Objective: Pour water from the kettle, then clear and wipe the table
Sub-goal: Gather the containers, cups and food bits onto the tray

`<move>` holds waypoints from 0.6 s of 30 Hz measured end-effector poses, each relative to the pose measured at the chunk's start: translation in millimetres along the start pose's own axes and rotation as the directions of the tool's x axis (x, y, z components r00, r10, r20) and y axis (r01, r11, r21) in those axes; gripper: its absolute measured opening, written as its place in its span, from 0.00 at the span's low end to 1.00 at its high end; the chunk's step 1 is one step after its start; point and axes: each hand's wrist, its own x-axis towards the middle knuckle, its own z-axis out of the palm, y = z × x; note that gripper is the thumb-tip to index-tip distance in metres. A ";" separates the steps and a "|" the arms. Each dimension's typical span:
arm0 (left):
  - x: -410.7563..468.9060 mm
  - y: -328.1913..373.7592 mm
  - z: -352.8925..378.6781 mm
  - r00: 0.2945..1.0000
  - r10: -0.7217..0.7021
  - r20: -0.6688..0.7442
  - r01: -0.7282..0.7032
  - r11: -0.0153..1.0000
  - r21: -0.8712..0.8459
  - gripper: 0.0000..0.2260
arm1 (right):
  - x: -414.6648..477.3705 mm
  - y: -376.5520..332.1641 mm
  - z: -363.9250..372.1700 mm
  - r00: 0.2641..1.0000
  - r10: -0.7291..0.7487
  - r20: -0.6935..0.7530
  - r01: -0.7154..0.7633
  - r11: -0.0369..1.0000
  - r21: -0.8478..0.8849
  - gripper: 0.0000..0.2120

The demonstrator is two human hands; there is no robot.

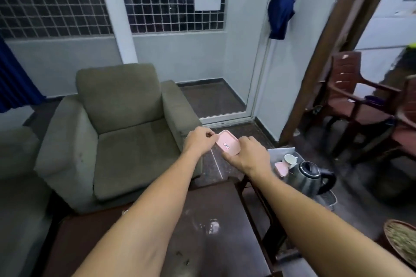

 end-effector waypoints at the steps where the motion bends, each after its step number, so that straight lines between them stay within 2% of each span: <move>1: 4.7 11.9 1.4 1.000 0.021 0.008 -0.021 1.000 0.019 0.07 | 3.9 5.4 -9.7 1.000 0.003 -0.013 -0.003 1.000 -0.008 0.32; 9: 45.6 87.7 44.9 0.983 0.147 0.109 -0.152 0.988 0.039 0.09 | 37.6 60.8 -63.1 0.992 0.115 -0.056 -0.118 0.992 -0.037 0.31; 18: 95.0 97.5 133.1 0.969 0.136 0.208 -0.153 0.986 0.071 0.09 | 82.4 125.8 -30.8 0.975 0.218 -0.037 -0.221 0.950 -0.219 0.33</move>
